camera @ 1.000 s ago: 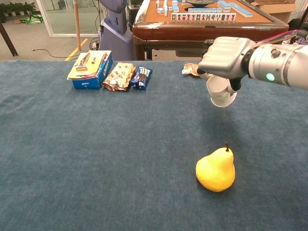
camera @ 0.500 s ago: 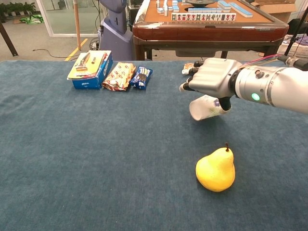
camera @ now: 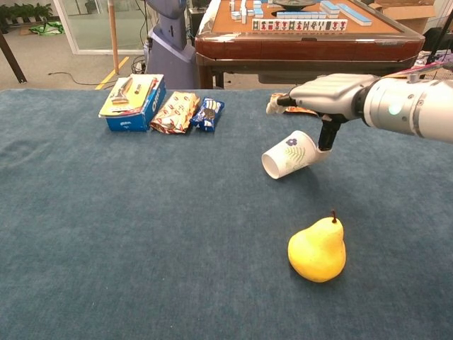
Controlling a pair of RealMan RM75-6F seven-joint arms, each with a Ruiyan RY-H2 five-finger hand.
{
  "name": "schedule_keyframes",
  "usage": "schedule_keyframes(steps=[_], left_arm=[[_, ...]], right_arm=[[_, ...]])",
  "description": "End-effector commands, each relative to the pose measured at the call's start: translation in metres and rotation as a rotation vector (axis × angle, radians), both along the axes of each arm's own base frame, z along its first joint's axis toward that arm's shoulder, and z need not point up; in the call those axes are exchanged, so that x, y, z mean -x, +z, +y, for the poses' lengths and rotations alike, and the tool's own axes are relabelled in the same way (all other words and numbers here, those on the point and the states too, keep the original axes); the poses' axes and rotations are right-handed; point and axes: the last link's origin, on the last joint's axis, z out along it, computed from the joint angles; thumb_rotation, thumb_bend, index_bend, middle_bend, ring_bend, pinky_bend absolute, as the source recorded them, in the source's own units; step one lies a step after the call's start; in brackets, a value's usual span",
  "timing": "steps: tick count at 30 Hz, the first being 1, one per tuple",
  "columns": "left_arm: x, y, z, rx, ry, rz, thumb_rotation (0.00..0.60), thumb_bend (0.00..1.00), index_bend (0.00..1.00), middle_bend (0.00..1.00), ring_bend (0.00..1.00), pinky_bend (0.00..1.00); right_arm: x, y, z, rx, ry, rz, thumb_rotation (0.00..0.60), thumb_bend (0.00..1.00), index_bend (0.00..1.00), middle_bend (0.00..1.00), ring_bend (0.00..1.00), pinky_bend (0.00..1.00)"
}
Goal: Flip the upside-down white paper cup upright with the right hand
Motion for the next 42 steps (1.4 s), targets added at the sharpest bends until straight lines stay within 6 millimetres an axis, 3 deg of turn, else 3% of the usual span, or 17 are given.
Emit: schedule_keyframes(steps=[1, 26, 42], left_arm=[[-0.002, -0.002, 0.001, 0.004, -0.003, 0.0, 0.6, 0.21, 0.19, 0.0, 0.01, 0.0], [-0.004, -0.003, -0.003, 0.005, 0.027, -0.007, 0.6, 0.21, 0.19, 0.0, 0.01, 0.0], [-0.003, -0.001, -0.003, 0.007, 0.027, -0.01, 0.6, 0.21, 0.19, 0.0, 0.0, 0.0]], right_arm=[[0.01, 0.008, -0.01, 0.019, -0.011, -0.02, 0.6, 0.13, 0.22, 0.13, 0.01, 0.0], [0.012, -0.031, -0.041, -0.019, 0.117, 0.132, 0.6, 0.17, 0.27, 0.16, 0.01, 0.0], [0.014, -0.035, -0.048, 0.014, 0.182, 0.22, 0.6, 0.23, 0.42, 0.25, 0.01, 0.0]])
